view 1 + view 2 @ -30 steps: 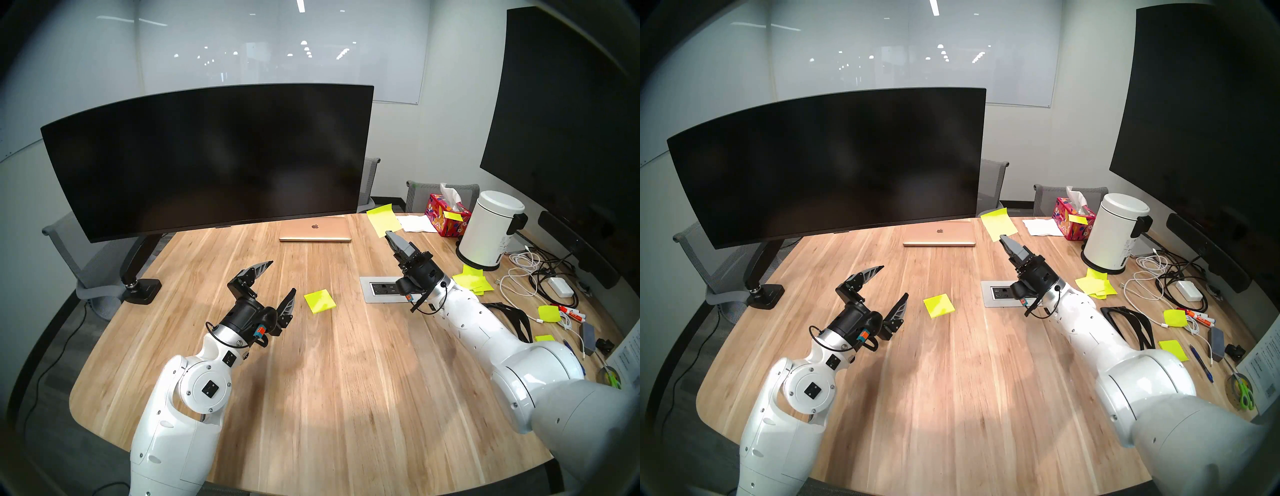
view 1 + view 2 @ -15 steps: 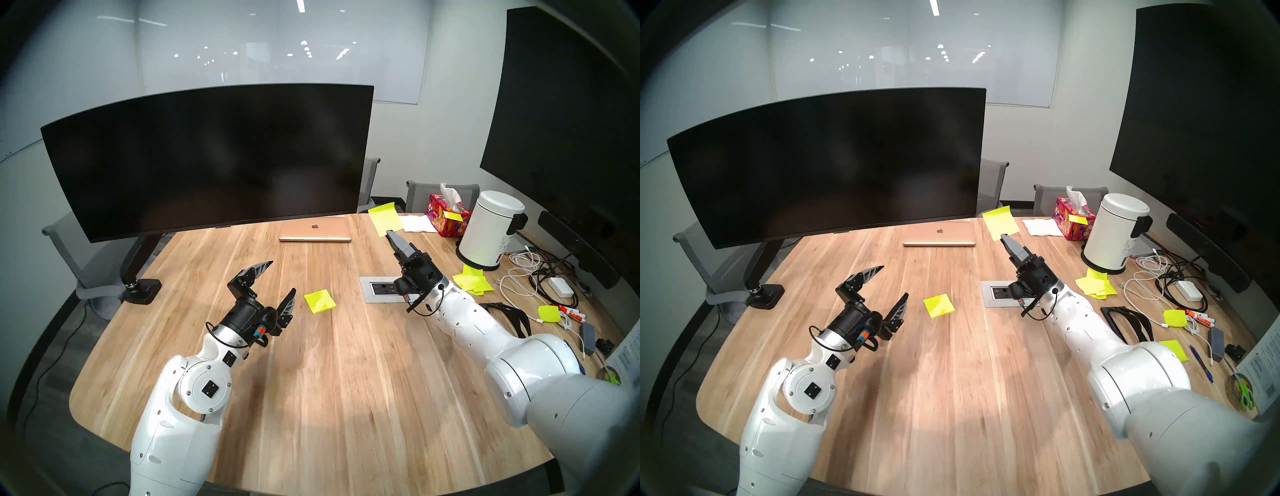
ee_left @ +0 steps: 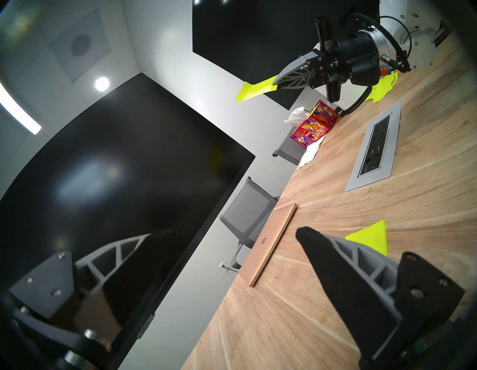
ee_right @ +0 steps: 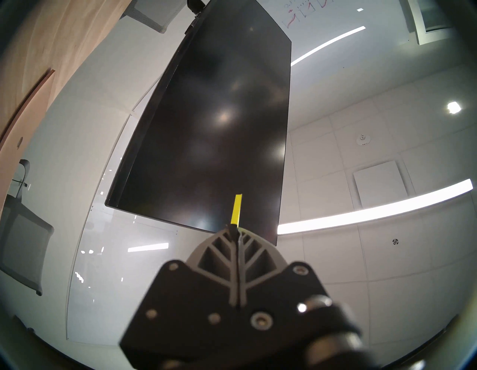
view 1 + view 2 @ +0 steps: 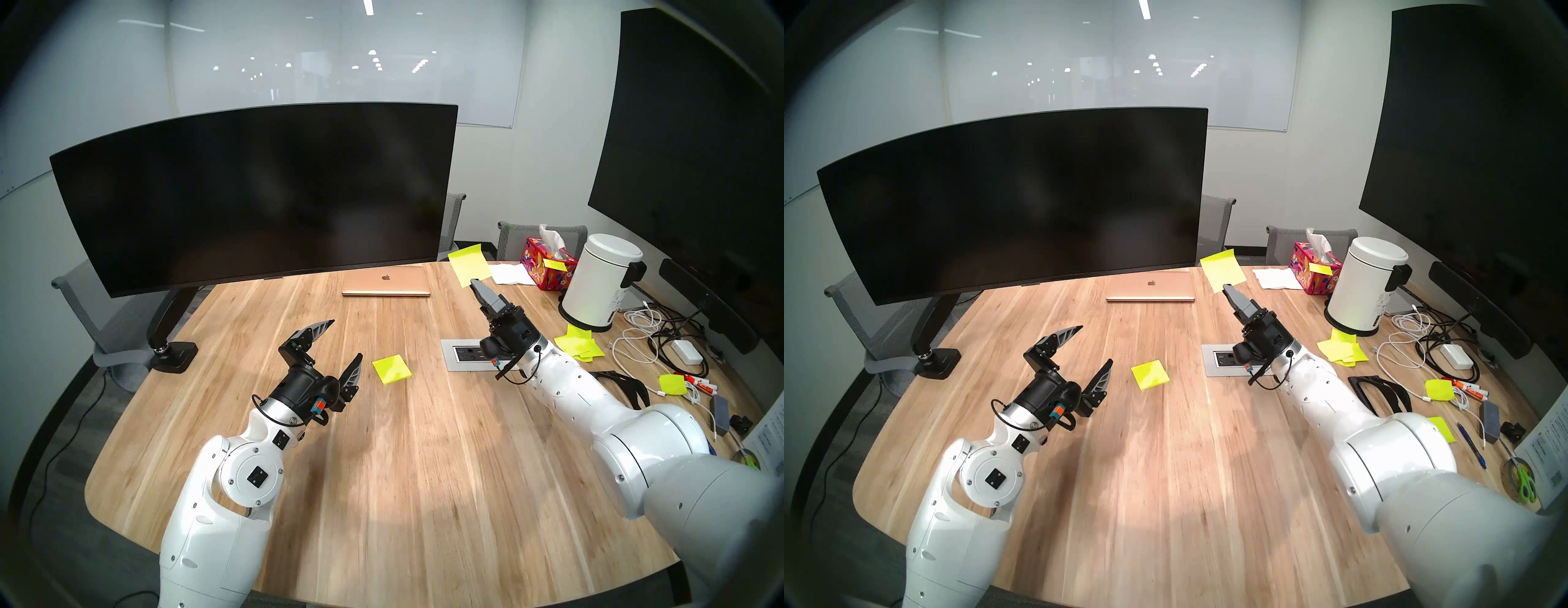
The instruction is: Peel one sticky note off the pad and stick it onto the monitor, then press it flat
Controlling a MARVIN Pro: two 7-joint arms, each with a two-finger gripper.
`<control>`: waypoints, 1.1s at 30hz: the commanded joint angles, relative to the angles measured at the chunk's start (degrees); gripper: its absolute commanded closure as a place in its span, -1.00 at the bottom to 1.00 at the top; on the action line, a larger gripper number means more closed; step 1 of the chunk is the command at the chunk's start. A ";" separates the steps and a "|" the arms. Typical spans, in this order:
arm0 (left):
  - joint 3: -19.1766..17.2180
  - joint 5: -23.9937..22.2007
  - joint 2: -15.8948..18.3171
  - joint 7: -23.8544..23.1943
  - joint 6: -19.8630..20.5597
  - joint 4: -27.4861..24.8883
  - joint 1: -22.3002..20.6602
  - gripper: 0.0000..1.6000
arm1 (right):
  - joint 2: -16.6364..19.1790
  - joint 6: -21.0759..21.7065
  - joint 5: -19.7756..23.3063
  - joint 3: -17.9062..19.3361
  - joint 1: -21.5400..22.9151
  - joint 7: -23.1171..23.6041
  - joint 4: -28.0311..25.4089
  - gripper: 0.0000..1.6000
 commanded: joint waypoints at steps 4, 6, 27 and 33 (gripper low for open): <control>-0.15 0.11 -0.03 0.37 -0.12 -1.46 -0.13 -1.00 | -0.64 2.27 0.99 0.96 0.80 -0.34 -1.11 1.00; -0.15 0.11 -0.03 0.37 -0.13 -1.45 -0.14 -1.00 | -0.80 2.64 1.27 1.27 0.63 -0.34 -1.21 1.00; -0.15 0.10 -0.04 0.36 -0.15 -1.42 -0.15 -1.00 | -1.91 7.32 2.60 3.23 -0.55 -0.34 -1.97 1.00; -0.16 0.10 -0.04 0.36 -0.15 -1.42 -0.16 -1.00 | -2.49 9.37 3.23 4.15 -1.04 -0.34 -2.11 1.00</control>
